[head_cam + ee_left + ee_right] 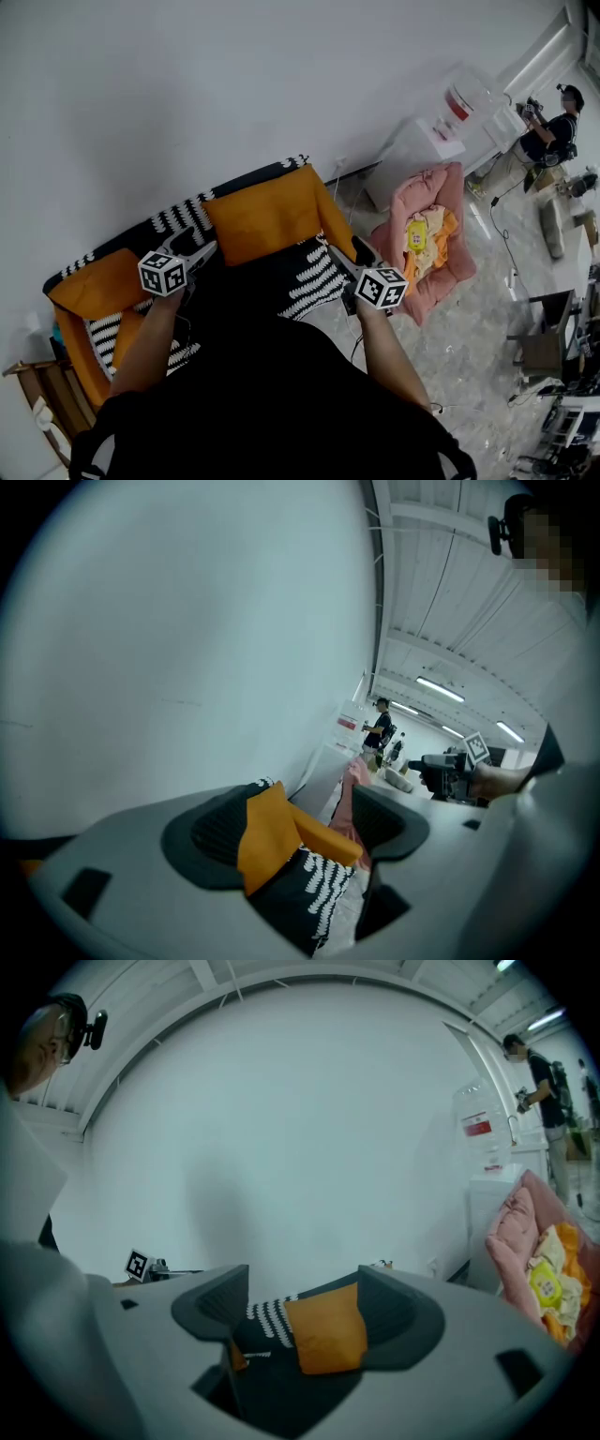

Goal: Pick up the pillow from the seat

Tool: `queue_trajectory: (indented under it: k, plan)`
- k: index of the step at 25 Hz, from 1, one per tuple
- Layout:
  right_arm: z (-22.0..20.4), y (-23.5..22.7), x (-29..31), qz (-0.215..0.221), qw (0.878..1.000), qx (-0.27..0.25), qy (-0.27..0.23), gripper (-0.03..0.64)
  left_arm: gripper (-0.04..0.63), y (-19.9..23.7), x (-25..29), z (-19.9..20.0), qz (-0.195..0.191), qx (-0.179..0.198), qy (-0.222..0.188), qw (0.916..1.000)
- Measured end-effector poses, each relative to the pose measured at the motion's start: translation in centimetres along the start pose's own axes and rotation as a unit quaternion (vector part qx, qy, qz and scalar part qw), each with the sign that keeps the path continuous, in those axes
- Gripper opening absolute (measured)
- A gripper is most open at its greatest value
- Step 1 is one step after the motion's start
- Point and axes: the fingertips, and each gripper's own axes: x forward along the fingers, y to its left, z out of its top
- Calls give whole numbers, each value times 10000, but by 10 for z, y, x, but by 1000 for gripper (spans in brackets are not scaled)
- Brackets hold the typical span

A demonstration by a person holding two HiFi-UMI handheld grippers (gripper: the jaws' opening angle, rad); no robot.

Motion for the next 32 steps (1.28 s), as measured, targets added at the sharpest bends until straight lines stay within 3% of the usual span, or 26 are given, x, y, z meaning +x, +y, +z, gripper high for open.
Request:
queue_trajectory:
  k: [14, 32]
  plan:
    - [2, 4, 28, 160, 9998, 87, 17, 356, 345, 15, -2, 3, 115, -20, 45, 9999]
    - [24, -35, 85, 681, 9972, 40, 315, 356, 347, 25, 21, 6, 700, -296, -48, 9971]
